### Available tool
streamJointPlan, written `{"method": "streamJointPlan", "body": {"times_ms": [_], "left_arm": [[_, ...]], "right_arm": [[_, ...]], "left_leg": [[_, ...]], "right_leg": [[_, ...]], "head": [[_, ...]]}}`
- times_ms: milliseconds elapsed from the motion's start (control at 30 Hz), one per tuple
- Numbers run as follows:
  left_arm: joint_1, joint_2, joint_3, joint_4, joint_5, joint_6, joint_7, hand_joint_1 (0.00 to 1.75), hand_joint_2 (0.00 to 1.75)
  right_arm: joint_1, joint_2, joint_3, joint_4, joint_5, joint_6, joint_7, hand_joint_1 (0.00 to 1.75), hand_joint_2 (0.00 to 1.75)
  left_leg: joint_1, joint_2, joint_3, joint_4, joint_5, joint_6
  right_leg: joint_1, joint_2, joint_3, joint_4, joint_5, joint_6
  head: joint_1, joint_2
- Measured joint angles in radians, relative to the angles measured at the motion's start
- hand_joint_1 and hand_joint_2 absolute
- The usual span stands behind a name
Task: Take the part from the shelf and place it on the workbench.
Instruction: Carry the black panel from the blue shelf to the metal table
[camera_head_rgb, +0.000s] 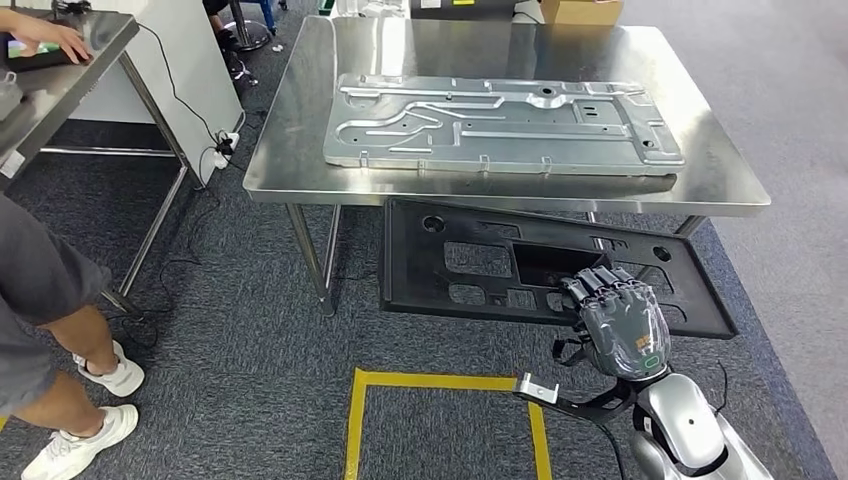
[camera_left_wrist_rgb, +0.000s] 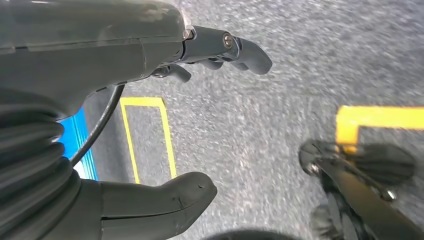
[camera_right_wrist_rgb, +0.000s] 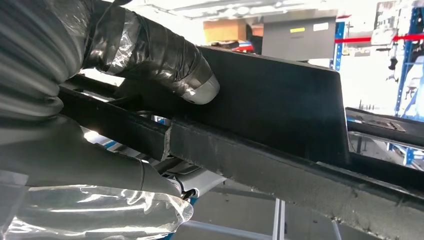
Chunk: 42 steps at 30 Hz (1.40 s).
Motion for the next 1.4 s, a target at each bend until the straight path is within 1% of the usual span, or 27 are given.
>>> {"method": "streamJointPlan", "body": {"times_ms": [67, 100, 133, 200, 233, 300, 367, 400, 433, 467, 533, 567, 600, 667, 733, 767, 833, 900, 933, 967, 1033, 1067, 1133, 1200, 1267, 1333, 1400], "left_arm": [[-0.001, -0.001, 0.0, 0.0, -0.001, -0.002, -0.001, 0.0, 1.75], [-0.002, -0.002, 0.0, 0.001, -0.001, -0.002, -0.001, 0.0, 1.75], [-0.003, -0.002, 0.001, 0.001, -0.001, -0.003, -0.001, 0.0, 1.75], [-0.006, -0.002, 0.001, 0.001, -0.001, -0.003, -0.001, 0.0, 1.75], [-0.008, -0.001, 0.001, 0.0, -0.001, -0.003, -0.002, 0.0, 1.75], [-0.012, 0.0, 0.001, 0.0, -0.001, -0.003, -0.002, 0.0, 1.75], [-0.013, 0.0, 0.001, 0.0, -0.002, -0.003, -0.002, 0.0, 1.75], [-0.012, -0.001, 0.001, 0.0, -0.003, -0.003, -0.002, 0.0, 1.75], [-0.01, -0.001, 0.001, 0.0, -0.004, -0.002, -0.001, 0.0, 1.75], [-0.008, -0.001, 0.001, 0.0, -0.004, -0.002, 0.0, 0.0, 1.75], [-0.004, 0.0, 0.002, 0.0, -0.005, -0.002, 0.0, 0.0, 1.75], [-0.003, 0.002, 0.003, 0.0, -0.005, -0.002, 0.0, 0.0, 1.75], [-0.003, 0.003, 0.003, 0.0, -0.005, -0.002, 0.0, 0.0, 1.75], [-0.001, 0.005, 0.004, 0.0, -0.006, -0.001, 0.0, 0.0, 1.75], [0.001, 0.004, 0.004, 0.0, -0.006, -0.001, 0.001, 0.0, 1.75], [0.001, 0.003, 0.004, 0.0, -0.007, -0.001, 0.001, 0.0, 1.75], [-0.003, 0.002, 0.004, 0.0, -0.008, -0.002, 0.001, 0.0, 1.75], [-0.004, 0.002, 0.004, 0.0, -0.01, -0.002, 0.001, 0.0, 1.75], [-0.004, 0.002, 0.004, 0.0, -0.011, -0.003, 0.001, 0.0, 1.75], [-0.002, 0.002, 0.004, 0.0, -0.012, -0.003, 0.001, 0.0, 1.75], [0.0, 0.002, 0.004, 0.0, -0.016, -0.003, 0.001, 0.0, 1.75], [0.0, 0.002, 0.004, 0.0, -0.017, -0.003, 0.001, 0.0, 1.75], [-0.002, 0.002, 0.004, 0.0, -0.018, -0.003, 0.001, 0.0, 1.75], [-0.005, 0.002, 0.004, 0.0, -0.018, -0.003, 0.001, 0.0, 1.75], [-0.006, 0.002, 0.004, 0.0, -0.018, -0.004, 0.0, 0.0, 1.75], [-0.009, 0.002, 0.004, 0.0, -0.019, -0.005, -0.002, 0.0, 1.75], [-0.009, 0.001, 0.004, 0.0, -0.019, -0.006, -0.002, 0.0, 1.75]], "right_arm": [[0.003, -0.002, -0.006, 0.0, -0.003, 0.004, -0.002, 1.75, 1.75], [0.005, -0.004, -0.009, 0.0, -0.004, 0.006, -0.002, 1.75, 1.75], [0.007, -0.006, -0.012, 0.0, -0.004, 0.006, -0.002, 1.75, 1.75], [0.006, -0.007, -0.016, -0.002, -0.004, 0.006, -0.002, 1.75, 1.75], [0.006, -0.008, -0.018, -0.003, -0.004, 0.006, -0.002, 1.75, 1.75], [0.007, -0.008, -0.021, -0.007, -0.004, 0.006, -0.002, 1.75, 1.75], [0.009, -0.008, -0.025, -0.008, -0.006, 0.006, -0.003, 1.75, 1.75], [0.011, -0.008, -0.026, -0.008, -0.006, 0.006, -0.004, 1.75, 1.75], [0.014, -0.008, -0.027, -0.008, -0.007, 0.006, -0.004, 1.75, 1.75], [0.015, -0.008, -0.027, -0.008, -0.007, 0.006, -0.005, 1.75, 1.75], [0.017, -0.008, -0.028, -0.008, -0.007, 0.007, -0.006, 1.75, 1.75], [0.018, -0.008, -0.029, -0.008, -0.007, 0.007, -0.006, 1.75, 1.75], [0.018, -0.007, -0.029, -0.008, -0.007, 0.007, -0.007, 1.75, 1.75], [0.023, -0.006, -0.028, -0.008, -0.007, 0.007, -0.008, 1.75, 1.75], [0.026, -0.006, -0.031, -0.008, -0.007, 0.007, -0.008, 1.75, 1.75], [0.026, -0.007, -0.032, -0.009, -0.007, 0.007, -0.009, 1.75, 1.75], [0.026, -0.007, -0.035, -0.009, -0.007, 0.007, -0.008, 1.75, 1.75], [0.03, -0.007, -0.036, -0.008, -0.006, 0.007, -0.008, 1.75, 1.75], [0.032, -0.007, -0.036, -0.008, -0.006, 0.007, -0.009, 1.75, 1.75], [0.034, -0.006, -0.036, -0.007, -0.004, 0.007, -0.009, 1.75, 1.75], [0.035, -0.006, -0.035, -0.007, 0.002, 0.008, -0.009, 1.75, 1.75], [0.034, -0.006, -0.035, -0.005, 0.004, 0.008, -0.009, 1.75, 1.75], [0.035, -0.006, -0.033, -0.002, 0.007, 0.009, -0.009, 1.75, 1.75], [0.035, -0.006, -0.032, 0.0, 0.009, 0.01, -0.009, 1.75, 1.75], [0.034, -0.006, -0.032, 0.001, 0.01, 0.01, -0.008, 1.75, 1.75], [0.033, -0.006, -0.034, 0.001, 0.01, 0.01, -0.007, 1.75, 1.75], [0.034, -0.006, -0.034, 0.001, 0.01, 0.012, -0.006, 1.75, 1.75]], "left_leg": [[-0.002, -0.003, 0.031, 0.001, -0.028, -0.007], [-0.004, -0.005, 0.042, -0.002, -0.041, -0.013], [-0.005, -0.006, 0.053, -0.001, -0.047, -0.019], [-0.007, -0.007, 0.061, 0.014, -0.042, -0.031], [-0.007, -0.004, 0.053, 0.044, -0.034, -0.037], [-0.005, 0.002, -0.001, 0.14, -0.046, -0.046], [-0.003, 0.007, -0.082, 0.245, -0.104, -0.053], [-0.002, 0.008, -0.115, 0.274, -0.13, -0.054], [-0.003, 0.009, -0.135, 0.275, -0.137, -0.052], [-0.004, 0.009, -0.142, 0.246, -0.119, -0.048], [-0.011, 0.01, -0.123, 0.127, -0.019, -0.028], [-0.017, 0.008, -0.113, 0.078, 0.013, -0.016], [-0.024, 0.005, -0.105, 0.044, 0.028, -0.006], [-0.031, -0.003, -0.095, 0.018, 0.019, 0.008], [-0.025, -0.003, -0.068, -0.007, 0.046, 0.017], [-0.022, -0.001, -0.055, -0.014, 0.056, 0.02], [-0.019, 0.003, -0.042, -0.018, 0.059, 0.021], [-0.018, 0.003, -0.037, -0.018, 0.05, 0.019], [-0.017, 0.003, -0.032, -0.018, 0.043, 0.017], [-0.015, 0.002, -0.024, -0.017, 0.035, 0.014], [-0.009, 0.001, -0.004, -0.016, 0.016, 0.003], [-0.007, 0.0, 0.006, -0.014, 0.006, -0.004], [-0.006, -0.001, 0.015, -0.013, -0.01, -0.021], [-0.008, -0.002, 0.023, -0.01, -0.018, -0.034], [-0.006, 0.001, 0.019, 0.024, -0.025, -0.043], [-0.003, 0.006, -0.038, 0.13, -0.053, -0.051], [-0.002, 0.009, -0.128, 0.252, -0.104, -0.055]], "right_leg": [[0.004, -0.001, 0.01, -0.099, 0.129, -0.008], [0.007, -0.001, 0.016, -0.126, 0.175, -0.013], [0.009, 0.0, 0.022, -0.137, 0.196, -0.018], [0.007, 0.002, 0.044, -0.146, 0.19, -0.032], [0.004, 0.002, 0.056, -0.152, 0.186, -0.04], [0.003, 0.0, 0.079, -0.16, 0.175, -0.053], [0.004, 0.0, 0.094, -0.162, 0.161, -0.059], [0.004, 0.0, 0.102, -0.162, 0.153, -0.06], [0.006, 0.0, 0.111, -0.162, 0.145, -0.06], [0.008, 0.001, 0.122, -0.162, 0.136, -0.06], [0.011, 0.001, 0.143, -0.163, 0.12, -0.059], [0.013, 0.002, 0.151, -0.164, 0.113, -0.056], [0.013, 0.004, 0.157, -0.166, 0.106, -0.05], [0.014, 0.007, 0.167, -0.158, 0.107, -0.037], [0.015, 0.007, 0.174, -0.139, 0.108, -0.029], [0.015, 0.006, 0.166, -0.118, 0.098, -0.025], [0.01, 0.004, 0.117, -0.033, 0.054, -0.016], [0.003, 0.002, 0.042, 0.063, 0.009, -0.005], [-0.001, 0.002, 0.017, 0.079, 0.007, 0.001], [-0.005, 0.001, 0.008, 0.063, 0.025, 0.006], [-0.012, -0.001, 0.032, -0.046, 0.115, 0.014], [-0.013, -0.003, 0.043, -0.1, 0.148, 0.015], [-0.007, -0.006, 0.053, -0.148, 0.175, -0.002], [-0.004, -0.006, 0.058, -0.149, 0.167, -0.026], [-0.006, -0.005, 0.076, -0.153, 0.159, -0.043], [-0.005, -0.006, 0.096, -0.158, 0.147, -0.055], [-0.002, -0.007, 0.113, -0.159, 0.131, -0.059]], "head": [[0.0, 0.0], [0.0, 0.0], [0.0, 0.0], [0.001, 0.0], [0.0, 0.0], [0.0, 0.0], [0.0, 0.0], [0.0, 0.0], [0.0, 0.0], [0.0, 0.0], [0.0, 0.0], [0.0, 0.0], [0.0, 0.0], [0.0, 0.0], [0.0, 0.0], [0.0, 0.0], [0.0, 0.0], [0.0, 0.0], [0.0, 0.0], [0.0, 0.0], [0.0, 0.0], [0.0, 0.0], [0.0, 0.0], [0.0, 0.0], [0.0, 0.0], [0.0, 0.0], [-0.001, 0.0]]}}
